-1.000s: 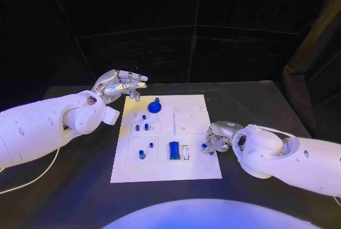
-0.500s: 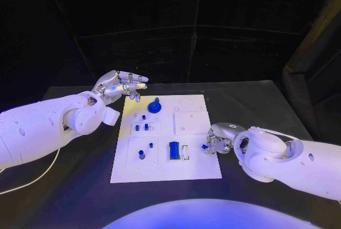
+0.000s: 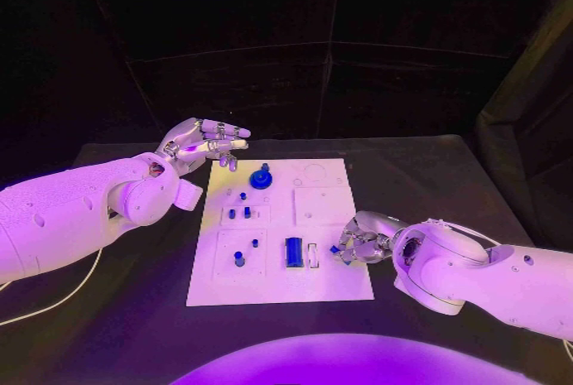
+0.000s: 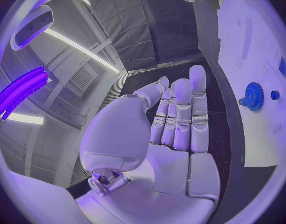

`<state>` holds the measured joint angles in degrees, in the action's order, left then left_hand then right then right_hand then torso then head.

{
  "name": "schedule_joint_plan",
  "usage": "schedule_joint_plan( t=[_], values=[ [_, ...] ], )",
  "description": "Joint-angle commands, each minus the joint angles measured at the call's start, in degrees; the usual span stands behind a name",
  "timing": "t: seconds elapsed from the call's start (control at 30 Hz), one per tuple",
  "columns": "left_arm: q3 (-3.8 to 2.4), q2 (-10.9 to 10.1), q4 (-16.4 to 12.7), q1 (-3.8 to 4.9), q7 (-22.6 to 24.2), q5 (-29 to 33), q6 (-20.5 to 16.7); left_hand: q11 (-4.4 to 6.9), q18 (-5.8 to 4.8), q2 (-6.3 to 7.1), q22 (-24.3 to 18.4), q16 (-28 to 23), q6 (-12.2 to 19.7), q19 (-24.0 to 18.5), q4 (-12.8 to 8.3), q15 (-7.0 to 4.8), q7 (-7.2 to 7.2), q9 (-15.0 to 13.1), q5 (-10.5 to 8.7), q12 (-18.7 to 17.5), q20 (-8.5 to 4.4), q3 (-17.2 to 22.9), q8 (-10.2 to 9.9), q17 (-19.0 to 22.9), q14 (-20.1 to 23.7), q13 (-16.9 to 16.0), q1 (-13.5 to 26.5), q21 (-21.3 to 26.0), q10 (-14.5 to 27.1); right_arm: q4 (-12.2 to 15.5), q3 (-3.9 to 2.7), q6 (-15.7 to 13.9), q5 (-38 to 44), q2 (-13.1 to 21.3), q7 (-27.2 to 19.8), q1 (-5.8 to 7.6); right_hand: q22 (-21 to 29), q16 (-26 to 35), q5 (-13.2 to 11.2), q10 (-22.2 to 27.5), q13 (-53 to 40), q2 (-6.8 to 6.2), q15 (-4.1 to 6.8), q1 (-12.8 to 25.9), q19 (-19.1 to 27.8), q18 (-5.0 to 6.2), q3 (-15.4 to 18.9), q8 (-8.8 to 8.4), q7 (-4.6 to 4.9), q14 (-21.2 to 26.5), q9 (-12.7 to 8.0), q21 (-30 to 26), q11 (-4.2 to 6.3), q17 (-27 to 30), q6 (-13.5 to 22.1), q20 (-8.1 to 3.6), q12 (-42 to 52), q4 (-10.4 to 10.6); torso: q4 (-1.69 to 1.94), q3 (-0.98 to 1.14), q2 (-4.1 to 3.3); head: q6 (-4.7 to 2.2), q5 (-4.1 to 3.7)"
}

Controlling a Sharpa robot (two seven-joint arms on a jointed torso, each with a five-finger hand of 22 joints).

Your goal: Assemble the parts on the task board

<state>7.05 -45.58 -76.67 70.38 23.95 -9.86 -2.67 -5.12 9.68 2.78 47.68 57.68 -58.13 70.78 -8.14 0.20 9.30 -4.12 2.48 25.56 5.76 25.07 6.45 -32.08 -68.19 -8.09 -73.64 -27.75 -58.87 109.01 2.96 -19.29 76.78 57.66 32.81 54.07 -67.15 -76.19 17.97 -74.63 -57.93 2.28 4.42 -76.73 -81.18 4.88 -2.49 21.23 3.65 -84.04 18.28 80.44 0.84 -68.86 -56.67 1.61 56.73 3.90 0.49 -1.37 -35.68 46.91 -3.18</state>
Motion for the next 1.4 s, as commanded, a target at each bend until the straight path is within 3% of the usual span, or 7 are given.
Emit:
schedule_joint_plan(
  t=[0.03,0.3,0.47,0.73,1.03,1.4],
  values=[
    [-0.04,0.01,-0.12,0.06,0.49,0.22,0.68,0.06,0.71,0.28,-0.06,0.23,0.24,0.01,-0.31,0.18,-0.05,0.02,0.27,0.3,0.22,-0.17,0.06,0.06,0.4,-0.05,0.3,0.32,0.52,0.05,-0.01,-2.66,-5.92,-0.37,-1.82,0.06,-0.11,-0.43,-0.17,-0.4,-0.12,-0.53,0.43,1.13,-0.26,-0.55,-1.43,-0.04,-0.01,-2.48,0.57,0.22,0.08,-0.14,-0.62,-0.2,0.22,0.26,0.07,0.02,-0.05,-0.01,0.03],
    [-0.04,-0.03,-0.22,0.06,0.5,0.22,0.71,0.06,0.71,0.28,-0.06,0.23,0.24,0.01,-0.31,0.18,-0.05,0.02,0.27,0.3,0.22,-0.17,0.06,0.06,0.4,-0.05,0.29,0.32,0.52,-0.66,-0.01,-3.26,-6.67,-2.26,-1.82,0.06,-0.55,-0.83,-0.43,-0.91,-0.18,-2.02,0.47,4.29,-0.42,-0.61,-5.28,-0.19,-0.14,-2.6,0.97,0.43,0.13,-0.74,-1.14,-0.24,0.29,1.79,0.05,-0.01,-0.05,-0.02,0.27],
    [-0.04,-0.12,-0.3,0.06,0.48,0.22,0.69,0.06,0.71,0.28,-0.06,0.23,0.24,0.01,-0.31,0.18,-0.05,0.02,0.27,0.3,0.22,-0.17,0.06,0.06,0.4,-0.05,0.29,0.32,0.52,-1.16,-0.01,-4.41,-6.93,-3.49,-1.42,0.05,-0.75,-1.0,0.26,-1.28,-0.71,-2.37,0.58,5.1,-0.5,-0.63,-7.0,0.01,-0.4,-2.65,1.27,0.52,0.34,-1.01,-1.76,-0.33,0.79,2.17,-0.07,0.08,-0.07,-0.01,0.47],
    [-0.04,-0.15,-0.39,0.07,0.42,0.22,0.73,0.06,0.71,0.28,-0.06,0.23,0.24,0.01,-0.31,0.18,-0.05,0.02,0.27,0.3,0.22,-0.17,0.06,0.06,0.4,-0.05,0.29,0.32,0.52,-2.53,-0.01,-5.54,-7.02,-5.19,-0.51,0.05,-0.77,-1.06,0.34,-1.43,-0.74,-3.05,0.66,6.04,-0.52,-0.63,-8.57,0.06,-0.48,-2.66,1.6,0.54,0.43,-1.1,-1.98,-0.43,0.77,2.47,0.05,0.01,-0.07,0.02,0.47],
    [-0.04,-0.14,-0.43,0.07,0.36,0.22,0.74,-0.02,0.69,0.28,-0.13,0.27,0.32,0.02,-0.17,0.22,0.05,0.03,0.27,0.39,0.24,-0.29,0.04,0.14,0.43,-0.05,0.55,0.38,0.58,-3.79,-0.01,-2.5,-6.44,-7.04,-0.39,0.05,-1.01,-1.26,-0.86,-1.9,-1.29,-4.12,0.72,7.89,-0.6,-0.68,-10.14,0.21,-0.6,-2.71,2.11,0.63,0.5,-1.42,-2.58,-0.49,1.24,3.13,-0.01,0.04,-0.04,0.14,0.63],
    [-0.04,-0.21,-0.46,0.07,0.15,0.22,0.85,-0.07,0.67,0.29,-0.2,0.32,0.44,0.04,-0.01,0.28,0.11,0.05,0.27,0.45,0.28,-0.41,-0.01,0.21,0.46,-0.04,0.82,0.44,0.68,-4.14,-0.01,0.65,-4.68,-7.75,0.4,0.05,-1.61,-1.68,0.53,-3.22,-3.67,-4.65,0.85,9.9,-0.83,-0.78,-10.45,0.54,-0.9,-2.81,2.63,0.88,0.71,-2.06,-3.66,-0.59,3.6,4.08,-0.05,0.06,-0.02,0.35,0.79]
  ],
)
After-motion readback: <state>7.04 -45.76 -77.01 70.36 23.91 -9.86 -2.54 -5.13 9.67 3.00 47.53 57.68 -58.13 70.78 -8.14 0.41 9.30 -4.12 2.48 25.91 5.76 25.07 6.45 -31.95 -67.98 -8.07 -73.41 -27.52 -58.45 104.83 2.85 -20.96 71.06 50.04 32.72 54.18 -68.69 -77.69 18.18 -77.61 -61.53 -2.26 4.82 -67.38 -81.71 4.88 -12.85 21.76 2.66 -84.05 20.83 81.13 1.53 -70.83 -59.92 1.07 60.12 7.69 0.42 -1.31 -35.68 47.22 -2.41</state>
